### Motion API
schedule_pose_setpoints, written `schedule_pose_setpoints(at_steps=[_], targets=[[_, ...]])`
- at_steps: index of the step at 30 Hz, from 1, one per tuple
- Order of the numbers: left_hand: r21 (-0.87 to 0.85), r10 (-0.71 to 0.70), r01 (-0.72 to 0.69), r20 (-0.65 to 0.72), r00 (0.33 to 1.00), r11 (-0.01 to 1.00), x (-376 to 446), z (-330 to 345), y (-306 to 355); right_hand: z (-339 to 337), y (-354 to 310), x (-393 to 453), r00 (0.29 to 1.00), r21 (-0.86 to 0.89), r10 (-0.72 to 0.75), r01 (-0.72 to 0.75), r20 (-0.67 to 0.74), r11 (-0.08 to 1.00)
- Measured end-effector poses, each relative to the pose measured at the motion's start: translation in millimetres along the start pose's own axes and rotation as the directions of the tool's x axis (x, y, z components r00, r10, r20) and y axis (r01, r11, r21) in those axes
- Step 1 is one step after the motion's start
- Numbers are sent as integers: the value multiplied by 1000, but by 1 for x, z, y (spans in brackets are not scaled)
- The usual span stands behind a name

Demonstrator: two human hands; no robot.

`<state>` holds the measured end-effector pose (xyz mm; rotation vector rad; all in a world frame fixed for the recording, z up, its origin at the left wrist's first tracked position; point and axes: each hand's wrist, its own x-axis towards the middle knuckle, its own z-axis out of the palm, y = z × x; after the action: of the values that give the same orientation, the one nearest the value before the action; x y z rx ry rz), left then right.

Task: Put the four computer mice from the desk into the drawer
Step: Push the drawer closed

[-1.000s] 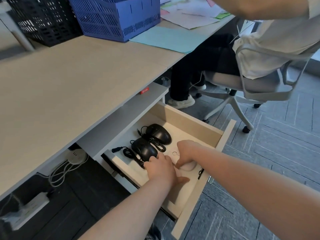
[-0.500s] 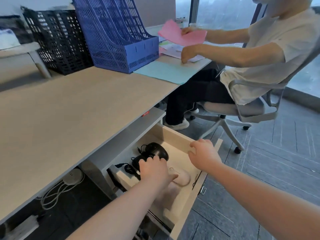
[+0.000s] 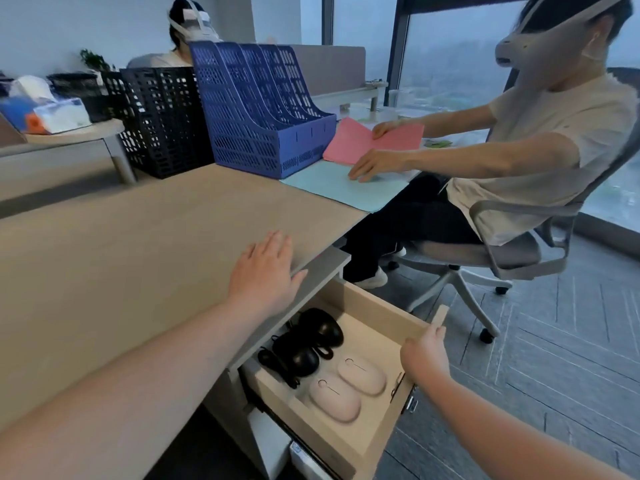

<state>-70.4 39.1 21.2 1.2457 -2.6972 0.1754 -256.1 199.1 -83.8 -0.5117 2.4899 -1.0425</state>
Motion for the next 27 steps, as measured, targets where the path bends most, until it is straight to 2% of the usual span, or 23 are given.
schedule_pose_setpoints(at_steps=[5,8,10,16,23,27], targets=[[-58,-80,89,138,987,994,18,13,-33,30,-26,5,991,-26,-42,46,130,999],[-84,-107,126,204,973,988,23,22,-46,53,-44,9,979,-30,-127,133,160,991],[-117,-129,159,233,964,980,27,28,-54,67,-56,14,978,17,-143,142,154,990],[-143,-123,159,230,965,977,38,35,-68,103,-77,18,970,197,-67,20,235,980],[-159,-100,139,234,967,977,42,42,-71,133,-81,10,951,381,-157,45,268,924],[-143,-94,130,235,967,981,42,42,-72,138,-83,6,934,362,-146,19,326,932]])
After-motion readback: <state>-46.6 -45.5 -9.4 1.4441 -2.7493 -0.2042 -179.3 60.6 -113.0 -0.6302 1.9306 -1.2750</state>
